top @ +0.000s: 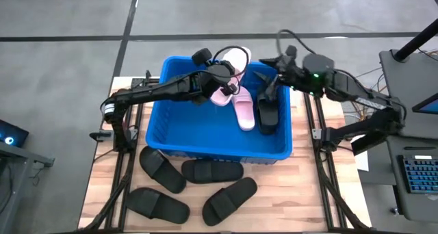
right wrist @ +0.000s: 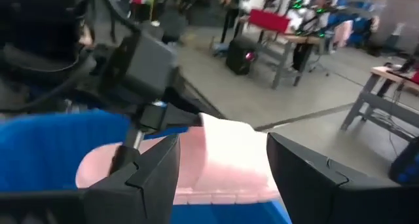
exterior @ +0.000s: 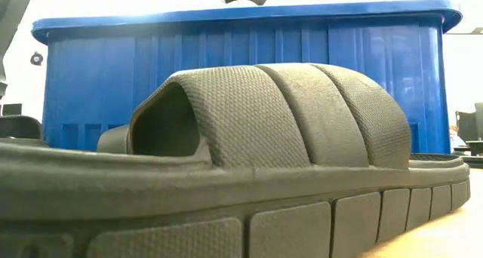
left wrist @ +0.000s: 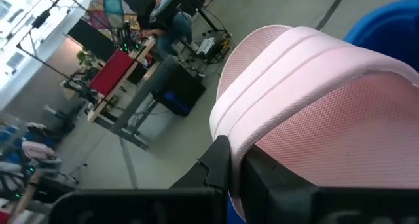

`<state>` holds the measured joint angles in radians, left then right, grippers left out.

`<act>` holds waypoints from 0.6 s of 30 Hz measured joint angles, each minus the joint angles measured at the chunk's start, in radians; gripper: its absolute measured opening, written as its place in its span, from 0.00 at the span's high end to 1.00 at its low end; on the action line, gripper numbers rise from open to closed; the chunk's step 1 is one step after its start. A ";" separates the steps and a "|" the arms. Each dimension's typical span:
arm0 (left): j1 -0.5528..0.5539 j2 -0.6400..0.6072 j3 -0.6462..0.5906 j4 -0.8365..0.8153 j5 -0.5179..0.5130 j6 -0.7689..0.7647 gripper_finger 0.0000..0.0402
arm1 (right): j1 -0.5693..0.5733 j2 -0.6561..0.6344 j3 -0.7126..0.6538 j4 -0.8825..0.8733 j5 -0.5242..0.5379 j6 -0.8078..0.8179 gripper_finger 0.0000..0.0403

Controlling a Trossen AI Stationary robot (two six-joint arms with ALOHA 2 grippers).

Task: Pick and place slides into bin
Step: Put the pink slide into the blue bin

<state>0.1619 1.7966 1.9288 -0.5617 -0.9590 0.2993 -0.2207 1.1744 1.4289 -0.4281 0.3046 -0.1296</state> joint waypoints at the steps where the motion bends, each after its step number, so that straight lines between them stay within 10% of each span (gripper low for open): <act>1: 0.000 0.000 0.001 0.002 0.000 0.019 1.00 | 0.000 0.031 0.037 -0.036 -0.001 -0.016 0.46; 18: 0.000 -0.013 0.008 0.058 0.010 0.180 1.00 | 0.000 0.329 0.293 -0.253 0.070 -0.087 0.46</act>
<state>0.1616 1.7832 1.9366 -0.5041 -0.9486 0.4797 -0.2203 1.5035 1.7219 -0.6813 0.3747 -0.2170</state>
